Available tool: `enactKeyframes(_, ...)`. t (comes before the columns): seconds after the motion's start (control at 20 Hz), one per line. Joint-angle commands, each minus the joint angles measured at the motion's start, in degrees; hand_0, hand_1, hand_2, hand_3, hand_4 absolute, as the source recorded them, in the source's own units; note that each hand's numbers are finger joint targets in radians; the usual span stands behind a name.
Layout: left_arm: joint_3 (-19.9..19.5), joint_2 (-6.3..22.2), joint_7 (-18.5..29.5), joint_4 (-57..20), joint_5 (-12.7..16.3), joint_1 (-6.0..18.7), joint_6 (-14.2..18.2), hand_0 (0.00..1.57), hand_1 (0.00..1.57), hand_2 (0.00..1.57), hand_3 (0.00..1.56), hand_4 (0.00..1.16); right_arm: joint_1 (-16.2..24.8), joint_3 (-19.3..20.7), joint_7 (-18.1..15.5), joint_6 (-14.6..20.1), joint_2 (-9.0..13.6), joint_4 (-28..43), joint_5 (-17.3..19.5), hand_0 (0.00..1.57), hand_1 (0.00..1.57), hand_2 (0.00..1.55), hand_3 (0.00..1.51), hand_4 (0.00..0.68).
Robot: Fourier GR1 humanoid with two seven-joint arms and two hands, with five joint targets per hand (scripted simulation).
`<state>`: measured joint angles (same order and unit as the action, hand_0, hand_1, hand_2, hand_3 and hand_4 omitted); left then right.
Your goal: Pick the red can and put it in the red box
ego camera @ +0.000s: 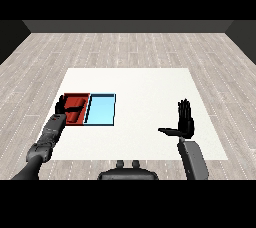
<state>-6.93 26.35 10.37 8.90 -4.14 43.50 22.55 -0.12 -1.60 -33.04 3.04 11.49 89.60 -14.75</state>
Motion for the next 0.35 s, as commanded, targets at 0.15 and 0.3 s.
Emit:
enactKeyframes(0.15, -9.88, -4.34, 23.20, 16.02, 11.48, -0.62, -6.35, 0.00, 0.00, 0.00, 0.00, 0.00, 0.02, -2.19, 0.11, -0.47, -1.93, 1.10, -0.09, 0.00, 0.00, 0.00, 0.00, 0.000)
enactKeyframes(0.3, -10.02, -7.82, 29.70, 22.20, 13.56, -4.52, -10.08, 0.00, 0.00, 0.00, 0.00, 0.00, -0.23, 0.03, 0.86, -2.16, 0.76, 0.39, -1.12, 0.00, 0.00, 0.00, 0.00, 0.000)
